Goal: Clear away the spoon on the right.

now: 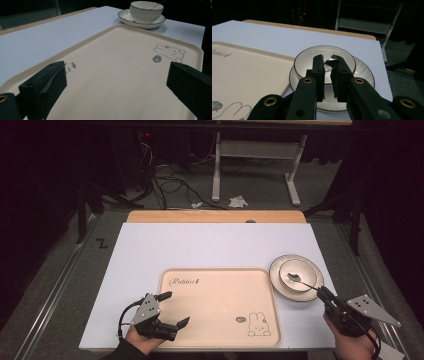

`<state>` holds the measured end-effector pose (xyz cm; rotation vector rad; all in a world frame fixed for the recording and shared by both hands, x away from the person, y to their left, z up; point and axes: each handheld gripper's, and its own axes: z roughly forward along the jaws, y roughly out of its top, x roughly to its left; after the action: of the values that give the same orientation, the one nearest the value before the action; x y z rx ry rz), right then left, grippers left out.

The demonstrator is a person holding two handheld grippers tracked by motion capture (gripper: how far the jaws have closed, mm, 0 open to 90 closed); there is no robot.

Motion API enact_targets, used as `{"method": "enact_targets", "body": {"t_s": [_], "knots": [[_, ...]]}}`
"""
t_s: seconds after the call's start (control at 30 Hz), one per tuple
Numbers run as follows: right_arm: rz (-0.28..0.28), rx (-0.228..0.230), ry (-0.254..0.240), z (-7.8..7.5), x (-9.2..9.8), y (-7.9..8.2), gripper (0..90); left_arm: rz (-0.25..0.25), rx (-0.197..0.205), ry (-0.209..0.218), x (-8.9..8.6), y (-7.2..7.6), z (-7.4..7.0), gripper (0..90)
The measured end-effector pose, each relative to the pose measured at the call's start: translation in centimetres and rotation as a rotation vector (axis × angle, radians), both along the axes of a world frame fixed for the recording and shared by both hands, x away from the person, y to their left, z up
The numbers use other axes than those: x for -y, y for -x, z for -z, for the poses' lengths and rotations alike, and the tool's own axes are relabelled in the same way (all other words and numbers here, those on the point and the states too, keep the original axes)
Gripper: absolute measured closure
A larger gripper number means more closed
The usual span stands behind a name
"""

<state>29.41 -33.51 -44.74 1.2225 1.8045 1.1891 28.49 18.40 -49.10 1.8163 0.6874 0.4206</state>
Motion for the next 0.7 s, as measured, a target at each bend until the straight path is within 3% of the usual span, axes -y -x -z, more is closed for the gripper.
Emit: {"method": "enact_targets", "body": {"t_s": [0.47, 0.7], "knots": [[-0.002, 0.043, -0.007, -0.9, 0.0, 0.3, 83.8, 0.0, 0.0, 0.0, 0.0, 0.0, 0.0, 3.4], [-0.021, 0.093, -0.004, -2.0, -0.3, 0.8, 83.8, 0.0, 0.0, 0.002, 0.0, 0.0, 0.0, 3.4]]}}
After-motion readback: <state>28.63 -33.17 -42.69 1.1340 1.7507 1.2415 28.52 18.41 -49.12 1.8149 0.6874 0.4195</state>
